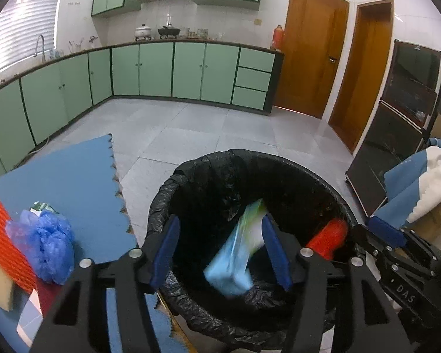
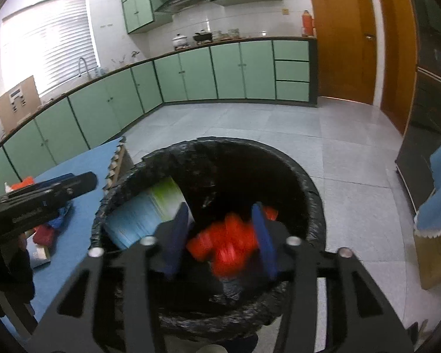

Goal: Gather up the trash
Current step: 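Drop the carton from the left tool into the bin while the right drops the bag, then move both open tools back over the trash pile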

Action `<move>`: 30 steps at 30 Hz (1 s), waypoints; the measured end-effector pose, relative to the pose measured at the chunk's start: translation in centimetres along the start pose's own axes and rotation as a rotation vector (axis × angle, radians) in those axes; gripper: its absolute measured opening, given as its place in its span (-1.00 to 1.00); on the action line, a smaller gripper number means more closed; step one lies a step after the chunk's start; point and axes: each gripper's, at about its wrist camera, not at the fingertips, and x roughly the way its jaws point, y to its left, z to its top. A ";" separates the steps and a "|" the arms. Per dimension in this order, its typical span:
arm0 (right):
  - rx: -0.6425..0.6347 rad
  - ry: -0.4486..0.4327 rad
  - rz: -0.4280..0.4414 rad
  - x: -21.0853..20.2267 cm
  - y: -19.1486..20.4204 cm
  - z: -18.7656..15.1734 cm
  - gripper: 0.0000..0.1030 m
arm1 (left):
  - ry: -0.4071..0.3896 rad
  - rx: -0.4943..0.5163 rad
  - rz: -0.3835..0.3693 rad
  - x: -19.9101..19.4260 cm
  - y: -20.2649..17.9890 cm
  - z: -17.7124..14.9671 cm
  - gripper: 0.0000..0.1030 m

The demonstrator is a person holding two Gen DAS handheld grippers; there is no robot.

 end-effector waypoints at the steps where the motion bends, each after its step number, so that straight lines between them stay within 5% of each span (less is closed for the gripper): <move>1: 0.005 -0.002 -0.007 -0.1 -0.1 -0.2 0.17 | -0.001 0.005 0.004 -0.2 0.2 -0.2 0.12; 4: 0.011 -0.012 -0.027 -0.4 0.1 -0.4 0.57 | -0.011 -0.008 0.030 -1.4 1.6 -0.4 0.15; 7: 0.013 -0.034 -0.032 -1.1 1.3 -0.5 0.74 | -0.035 -0.024 0.070 -3.1 3.0 -0.4 0.25; 21: -0.023 -0.072 0.137 -3.1 12.8 -1.6 0.78 | -0.084 -0.093 0.350 -12.4 15.0 -7.1 0.39; 30: -0.064 -0.045 0.158 -2.4 16.5 -2.7 0.78 | 0.003 -0.177 0.357 -11.3 18.1 -11.6 0.41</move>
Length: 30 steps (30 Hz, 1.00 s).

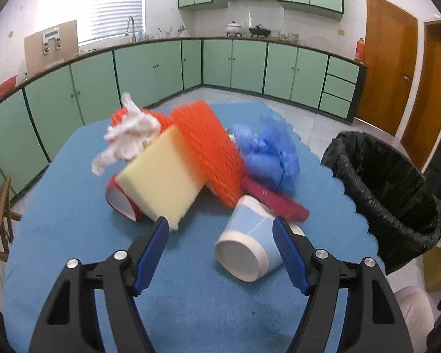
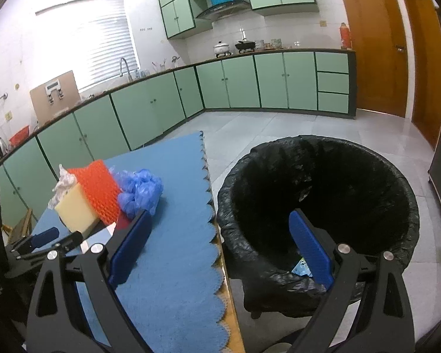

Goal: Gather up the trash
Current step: 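Move both open tools back over the trash pile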

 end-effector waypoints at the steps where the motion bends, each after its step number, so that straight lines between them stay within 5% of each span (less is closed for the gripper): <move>1: -0.006 0.003 -0.001 0.2 0.2 -0.1 0.78 | 0.006 0.006 0.002 0.4 -0.3 -0.2 0.42; 8: -0.056 0.031 0.003 1.7 1.2 -1.1 0.78 | 0.045 -0.004 0.003 3.1 -0.5 -1.0 0.56; 16: -0.075 0.043 0.029 2.7 2.0 -1.3 0.78 | 0.131 -0.049 -0.080 5.4 -1.0 -1.4 0.73; 20: -0.077 0.047 0.028 2.8 1.9 -1.2 0.78 | 0.160 -0.102 -0.153 5.6 -0.9 -1.6 0.42; 25: -0.077 0.048 0.032 2.7 2.0 -1.2 0.78 | 0.130 -0.122 -0.153 4.2 -0.4 -1.7 0.07; 30: -0.094 0.044 0.049 2.7 3.0 -1.1 0.78 | 0.113 -0.114 -0.145 2.8 0.0 -2.0 -0.03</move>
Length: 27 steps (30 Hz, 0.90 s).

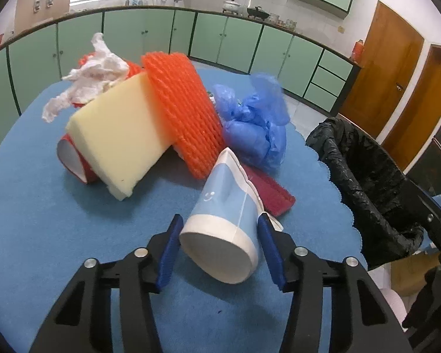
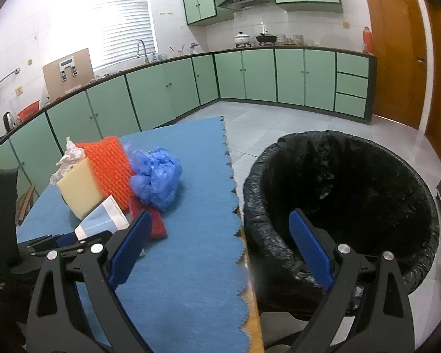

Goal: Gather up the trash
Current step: 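Move both open tools back over the trash pile, then grasp the blue-white paper cup with the left tool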

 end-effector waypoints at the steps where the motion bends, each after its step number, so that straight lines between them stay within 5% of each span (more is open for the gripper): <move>1: -0.004 -0.001 0.005 0.0 0.3 0.1 0.78 | -0.003 -0.002 0.004 -0.3 0.2 -0.1 -0.03; 14: -0.077 0.013 0.110 2.3 5.8 0.6 0.77 | -0.185 0.056 0.189 -5.9 3.2 0.4 -0.04; 27: -0.073 0.062 0.109 9.0 8.1 3.1 0.53 | -0.294 0.031 0.235 -6.5 4.9 3.3 -0.04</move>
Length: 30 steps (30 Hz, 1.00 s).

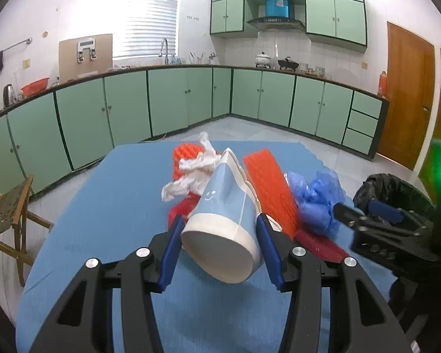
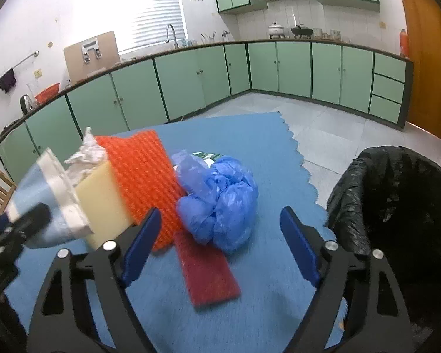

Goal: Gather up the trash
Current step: 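Grasp the blue-white paper cup with the left tool, then grasp the blue plastic bag with the right tool and lift it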

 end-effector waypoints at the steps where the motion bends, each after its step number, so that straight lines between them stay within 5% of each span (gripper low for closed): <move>1: -0.005 0.006 -0.009 0.6 0.1 0.1 0.52 | -0.003 0.000 0.000 0.1 0.0 0.0 -0.04; 5: -0.006 0.051 -0.016 2.4 0.0 0.2 0.40 | -0.010 0.001 0.007 0.7 0.0 0.2 -0.03; 10: -0.008 0.123 0.032 4.1 0.1 -0.3 -0.11 | -0.010 0.000 0.009 1.3 -0.2 0.3 -0.03; 15: -0.026 0.108 0.085 3.1 0.5 0.1 -0.41 | -0.010 0.007 0.010 1.2 -0.6 0.4 -0.03; 30: 0.012 -0.067 0.145 -6.2 -1.0 3.1 -0.47 | -0.077 0.020 -0.013 -1.6 -2.3 1.8 -0.02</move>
